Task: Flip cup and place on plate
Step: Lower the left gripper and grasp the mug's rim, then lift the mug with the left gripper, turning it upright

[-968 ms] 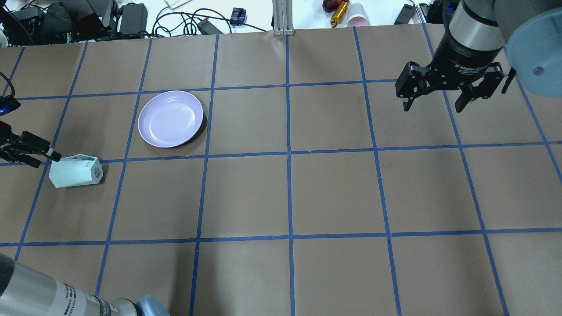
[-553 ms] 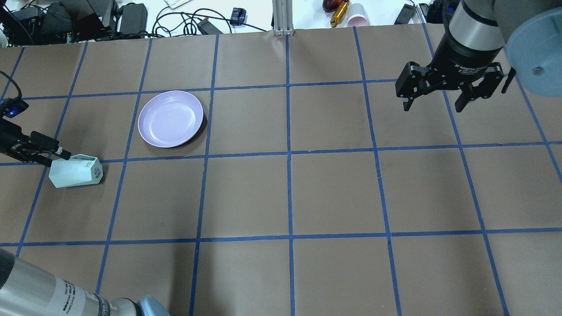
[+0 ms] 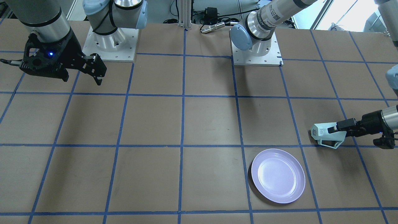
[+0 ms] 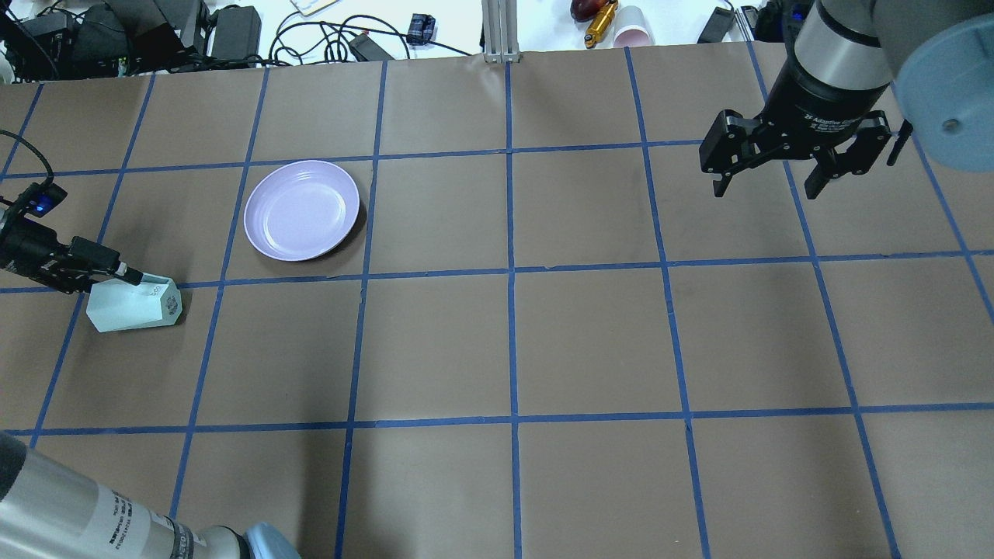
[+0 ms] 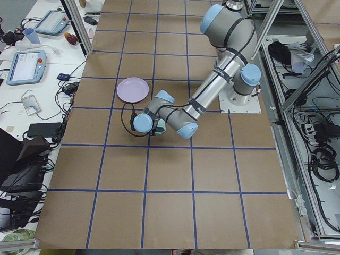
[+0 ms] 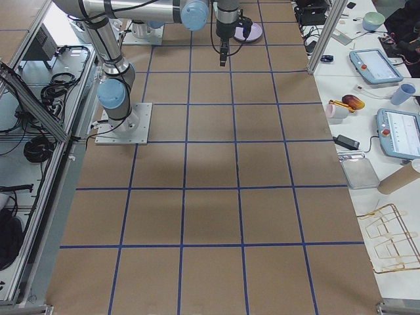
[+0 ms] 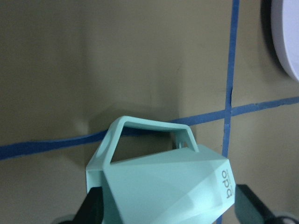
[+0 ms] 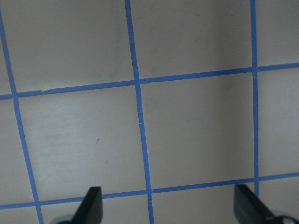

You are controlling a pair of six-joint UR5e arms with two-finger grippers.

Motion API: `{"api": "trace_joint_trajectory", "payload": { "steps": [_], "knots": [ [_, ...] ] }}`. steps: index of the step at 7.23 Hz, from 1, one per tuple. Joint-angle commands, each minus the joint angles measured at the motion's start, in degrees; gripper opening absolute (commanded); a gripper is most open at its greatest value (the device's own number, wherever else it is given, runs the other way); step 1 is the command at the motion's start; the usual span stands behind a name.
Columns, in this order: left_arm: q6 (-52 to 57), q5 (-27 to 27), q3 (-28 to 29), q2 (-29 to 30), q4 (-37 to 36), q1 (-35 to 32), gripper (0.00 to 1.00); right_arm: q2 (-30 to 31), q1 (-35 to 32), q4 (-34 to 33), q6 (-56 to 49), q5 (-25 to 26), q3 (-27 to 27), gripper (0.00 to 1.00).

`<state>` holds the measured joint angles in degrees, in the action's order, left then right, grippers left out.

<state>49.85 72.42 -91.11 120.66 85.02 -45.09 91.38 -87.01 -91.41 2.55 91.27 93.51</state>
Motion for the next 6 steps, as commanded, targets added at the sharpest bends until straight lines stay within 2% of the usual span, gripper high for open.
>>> {"api": "trace_joint_trajectory", "payload": {
  "steps": [1, 2, 4, 6],
  "knots": [
    [-0.8, -0.3, -0.5, 0.1, 0.7, 0.0, 0.52, -0.1, 0.0, 0.0, 0.0, 0.0, 0.0, 1.0],
    [-0.9, -0.3, 0.1, -0.3, 1.1, -0.1, 0.03, -0.1, 0.0, 0.0, 0.0, 0.0, 0.0, 1.0],
    [-4.6, -0.3, 0.8, -2.2, 1.1, -0.4, 0.0, 0.0, 0.0, 0.0, 0.0, 0.0, 0.0, 1.0],
    [-11.8, 0.2, 4.1, -3.5, 3.1, -0.9, 0.0, -0.1, 0.0, 0.0, 0.0, 0.0, 0.0, 1.0]
  ]
}}
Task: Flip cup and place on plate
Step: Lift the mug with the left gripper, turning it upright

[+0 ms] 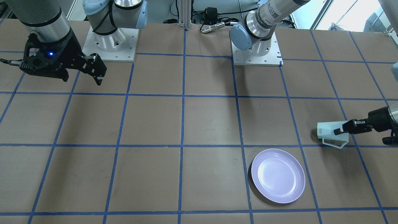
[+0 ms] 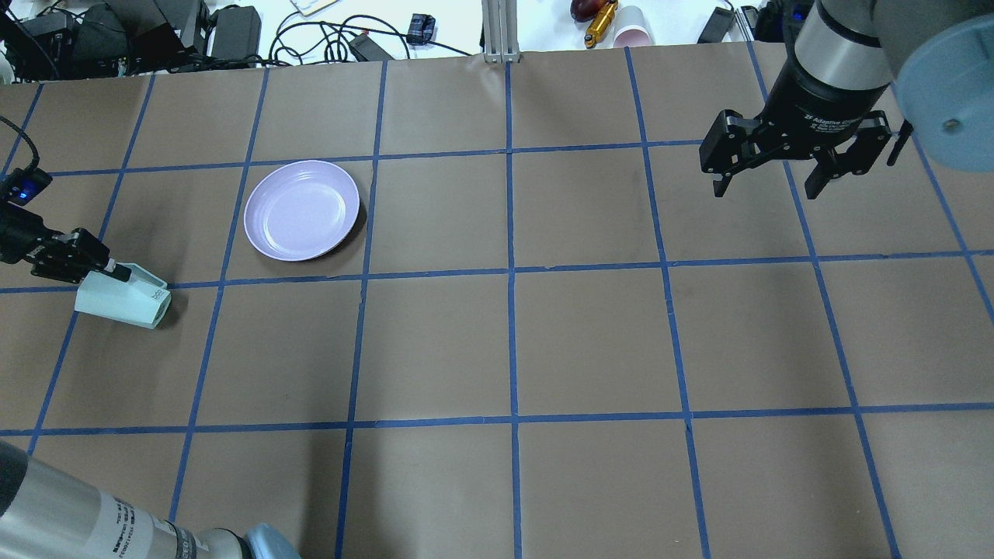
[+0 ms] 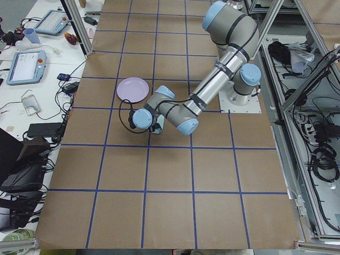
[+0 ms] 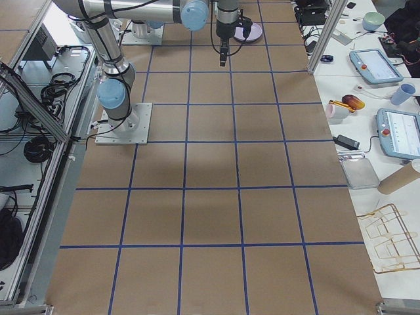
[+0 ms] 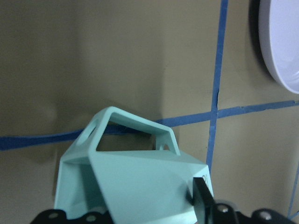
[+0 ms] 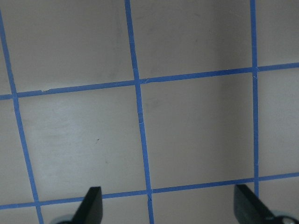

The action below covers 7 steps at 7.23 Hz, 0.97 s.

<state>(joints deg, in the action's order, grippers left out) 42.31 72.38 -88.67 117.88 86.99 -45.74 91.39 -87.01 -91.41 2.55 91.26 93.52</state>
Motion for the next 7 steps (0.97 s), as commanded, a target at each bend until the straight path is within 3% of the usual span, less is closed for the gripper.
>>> {"api": "trace_joint_trajectory", "payload": {
  "steps": [1, 4, 6, 7],
  "knots": [
    [-8.8, 0.3, 1.8, -1.5, 1.1, -0.9, 0.0, 0.0, 0.0, 0.0, 0.0, 0.1, -0.1, 1.0],
    [-9.9, 5.2, 3.6, -4.1, -0.2, -3.3, 0.0, 0.0, 0.0, 0.0, 0.0, 0.0, 0.0, 1.0],
    [-9.9, 15.9, 10.9, -5.4, -0.2, -13.1, 0.0, 0.0, 0.0, 0.0, 0.0, 0.0, 0.0, 1.0],
    [-10.1, 17.0, 12.0, -5.2, -0.5, -18.3, 0.0, -0.1, 0.0, 0.0, 0.0, 0.0, 0.0, 1.0]
  ]
}}
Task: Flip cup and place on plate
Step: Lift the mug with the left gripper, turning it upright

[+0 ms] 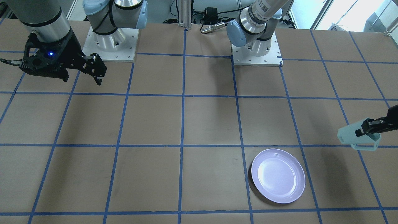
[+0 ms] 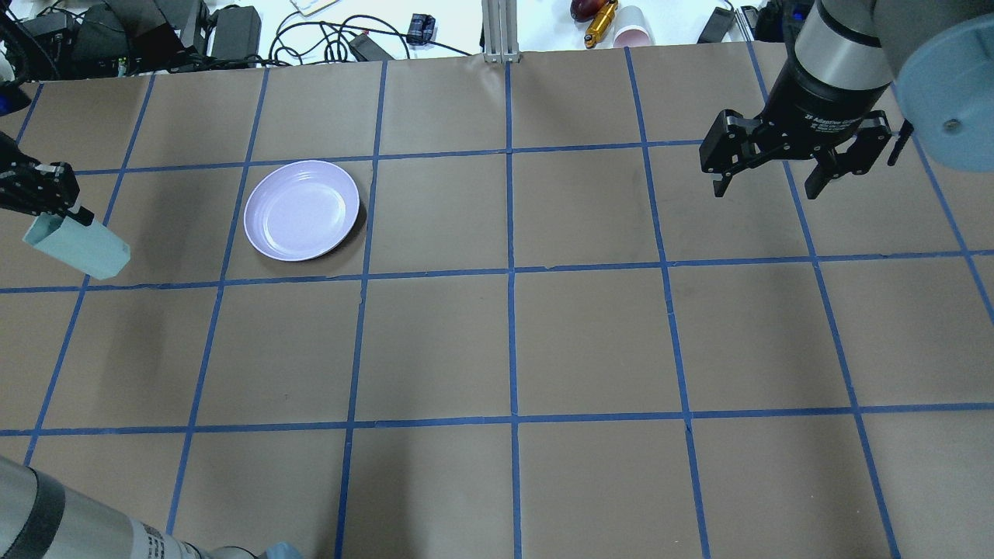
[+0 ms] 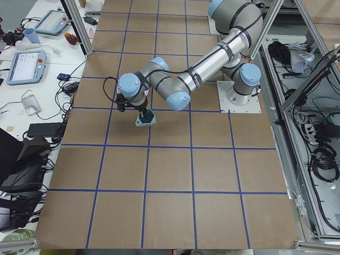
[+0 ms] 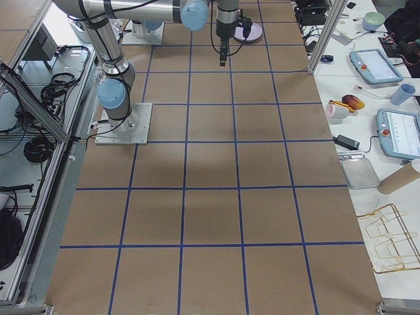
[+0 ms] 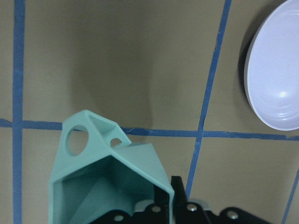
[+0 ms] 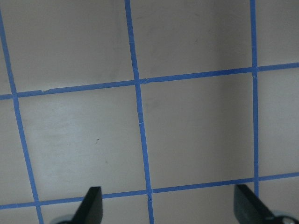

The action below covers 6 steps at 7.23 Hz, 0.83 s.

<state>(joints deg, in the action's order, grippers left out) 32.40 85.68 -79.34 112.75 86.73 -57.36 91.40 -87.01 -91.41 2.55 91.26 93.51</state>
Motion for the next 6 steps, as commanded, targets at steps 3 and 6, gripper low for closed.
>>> {"api": "trace_joint_trajectory", "payload": {
  "steps": [3, 6],
  "knots": [
    [0.0, 4.5, 2.5, 1.3, -6.3, -14.9, 0.0, -0.1, 0.0, 0.0, 0.0, -0.2, 0.0, 1.0],
    [-0.1, 5.5, 2.2, 2.9, -11.2, -22.6, 0.0, -0.1, 0.0, 0.0, 0.0, -0.2, 0.0, 1.0]
  ]
}}
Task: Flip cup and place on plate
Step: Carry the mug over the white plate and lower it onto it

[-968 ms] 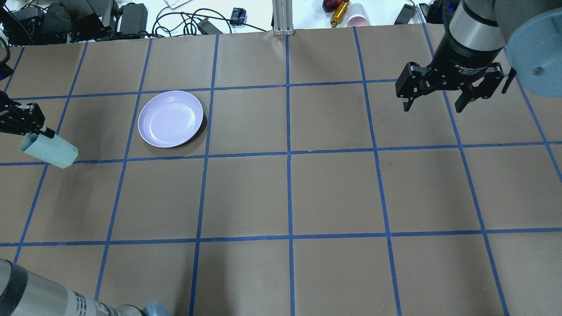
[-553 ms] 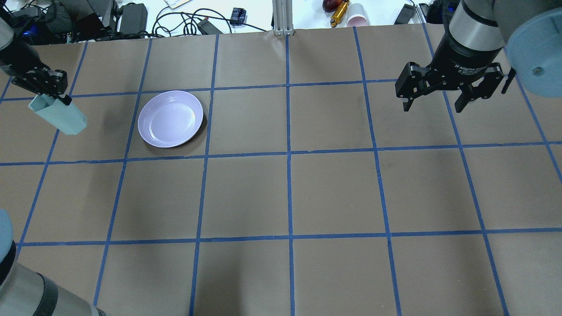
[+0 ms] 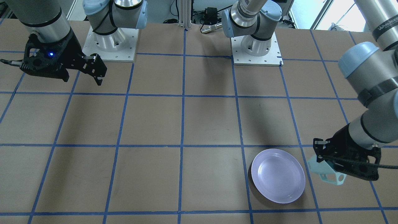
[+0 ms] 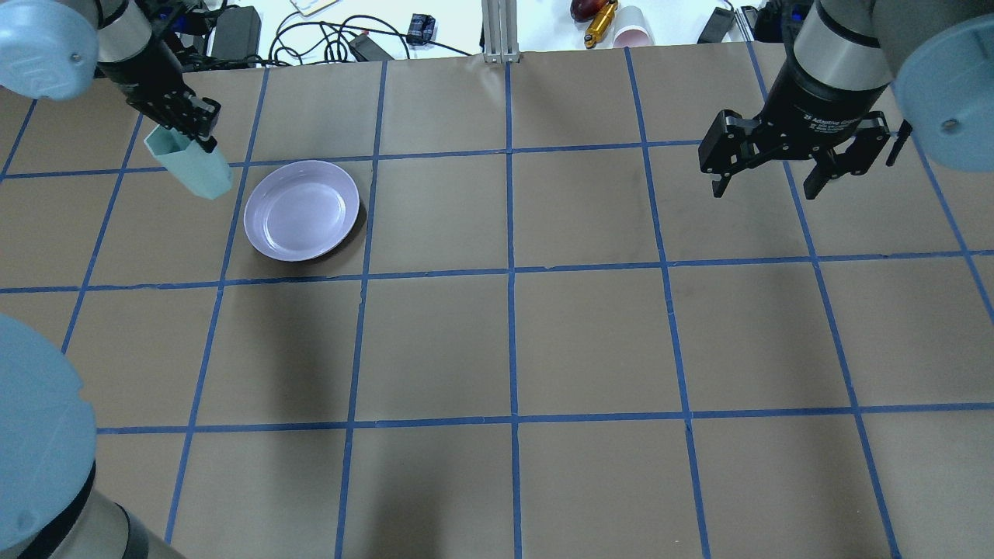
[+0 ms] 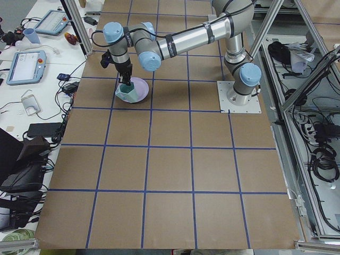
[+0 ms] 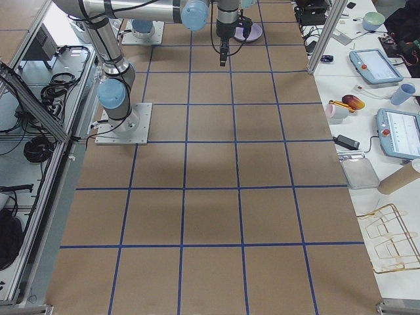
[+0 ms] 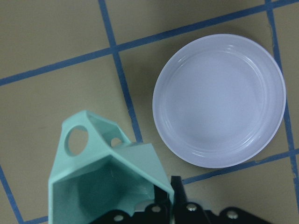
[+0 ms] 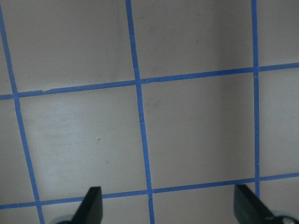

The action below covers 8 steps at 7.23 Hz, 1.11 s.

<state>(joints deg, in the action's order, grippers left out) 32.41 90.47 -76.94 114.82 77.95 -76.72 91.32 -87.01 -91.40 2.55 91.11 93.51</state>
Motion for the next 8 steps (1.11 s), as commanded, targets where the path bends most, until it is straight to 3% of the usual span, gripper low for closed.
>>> {"api": "trace_joint_trajectory", "payload": {
  "steps": [1, 4, 8],
  "knots": [
    [-0.2, 1.0, -1.0, 1.6, -3.9, -4.7, 0.0, 0.0, 0.0, 0.0, 0.0, -0.1, 0.0, 1.0],
    [1.2, 0.9, -10.4, 1.8, -18.1, -7.0, 0.0, 0.0, 0.0, 0.0, 0.0, 0.0, 0.0, 1.0],
    [0.8, 0.4, -12.4, 1.7, -18.5, -7.0, 0.0, 0.1, 0.0, 0.0, 0.0, 0.1, 0.0, 1.0]
  ]
}}
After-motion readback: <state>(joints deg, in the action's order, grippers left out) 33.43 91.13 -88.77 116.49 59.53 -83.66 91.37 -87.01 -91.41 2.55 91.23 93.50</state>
